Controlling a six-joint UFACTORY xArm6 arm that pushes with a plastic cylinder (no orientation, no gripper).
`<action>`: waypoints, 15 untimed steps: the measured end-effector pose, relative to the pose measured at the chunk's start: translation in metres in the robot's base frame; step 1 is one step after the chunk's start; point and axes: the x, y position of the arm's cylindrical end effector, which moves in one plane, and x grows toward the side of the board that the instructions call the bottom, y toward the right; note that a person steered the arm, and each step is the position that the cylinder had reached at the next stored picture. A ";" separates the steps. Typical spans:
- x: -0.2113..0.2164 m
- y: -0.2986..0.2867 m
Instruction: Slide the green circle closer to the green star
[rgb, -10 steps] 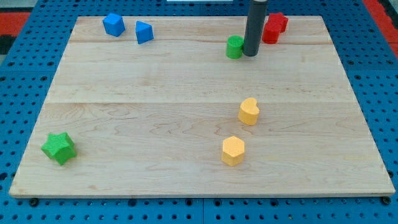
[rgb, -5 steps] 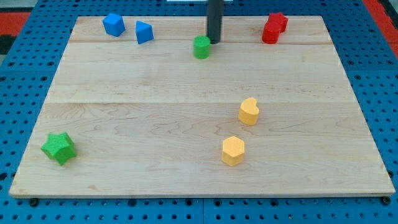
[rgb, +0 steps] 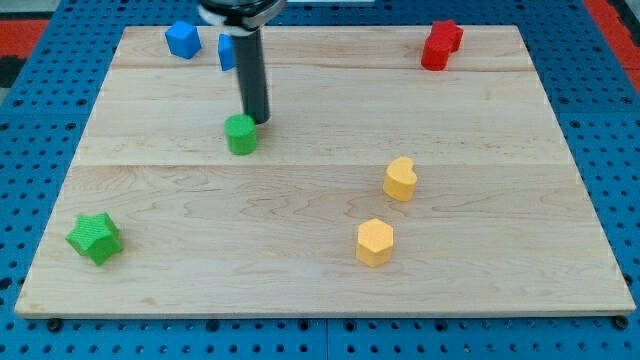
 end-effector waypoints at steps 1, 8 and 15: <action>0.024 -0.023; 0.109 -0.055; 0.226 -0.093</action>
